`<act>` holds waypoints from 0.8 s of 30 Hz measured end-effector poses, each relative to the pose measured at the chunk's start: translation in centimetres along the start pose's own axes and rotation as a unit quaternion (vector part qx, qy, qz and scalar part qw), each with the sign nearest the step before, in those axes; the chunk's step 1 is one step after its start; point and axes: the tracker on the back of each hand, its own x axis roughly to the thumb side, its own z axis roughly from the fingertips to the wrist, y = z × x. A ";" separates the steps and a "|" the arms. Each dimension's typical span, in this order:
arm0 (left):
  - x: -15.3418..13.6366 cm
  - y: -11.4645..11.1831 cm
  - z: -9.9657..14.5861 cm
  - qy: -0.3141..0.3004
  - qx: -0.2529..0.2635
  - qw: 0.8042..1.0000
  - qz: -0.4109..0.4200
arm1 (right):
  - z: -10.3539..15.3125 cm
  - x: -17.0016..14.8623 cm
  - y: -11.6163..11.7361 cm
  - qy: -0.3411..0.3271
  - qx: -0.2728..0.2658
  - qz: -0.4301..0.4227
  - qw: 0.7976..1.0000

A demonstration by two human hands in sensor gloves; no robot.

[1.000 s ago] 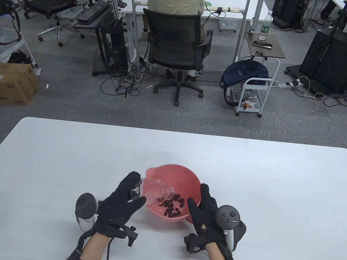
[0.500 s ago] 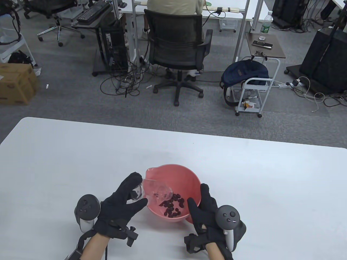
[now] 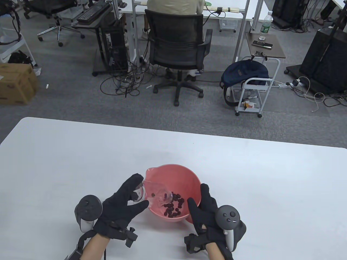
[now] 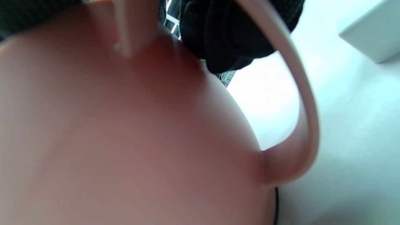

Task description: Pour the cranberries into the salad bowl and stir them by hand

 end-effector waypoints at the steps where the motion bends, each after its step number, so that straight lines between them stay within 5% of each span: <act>1: 0.0 0.0 0.0 0.007 0.005 1.000 0.008 | 0.0 0.0 0.0 0.000 0.000 0.000 1.000; 4: 0.0 0.2 0.0 -0.006 0.003 0.998 -0.069 | 0.0 0.0 0.0 0.000 0.001 -0.002 1.000; 7: -0.1 0.2 -0.1 0.000 -0.003 1.000 -0.031 | 0.0 0.0 0.0 0.000 -0.001 0.000 1.000; 10: -0.3 -0.3 -0.1 0.014 -0.036 0.995 0.091 | 0.0 0.0 0.0 -0.001 0.001 -0.001 1.000; 12: 0.5 -0.1 0.3 0.004 0.030 0.993 -0.115 | 0.0 0.0 0.0 -0.001 0.000 0.001 1.000; 13: 0.5 0.3 0.2 -0.019 0.020 0.987 -0.161 | 0.0 0.0 0.0 -0.001 -0.001 0.000 1.000; 16: 0.0 -0.3 0.1 0.017 -0.008 0.994 0.111 | 0.0 0.0 0.0 -0.002 0.000 0.001 1.000; 19: 0.8 0.4 0.1 -0.027 0.017 0.990 -0.140 | 0.0 0.0 0.0 -0.002 0.000 0.001 1.000; 22: 0.5 -0.3 0.2 -0.002 0.008 1.000 0.015 | 0.0 0.0 0.0 -0.001 -0.001 0.002 1.000; 24: 0.6 -0.1 0.1 -0.011 0.006 0.999 -0.040 | 0.0 0.0 0.0 -0.002 -0.001 0.002 1.000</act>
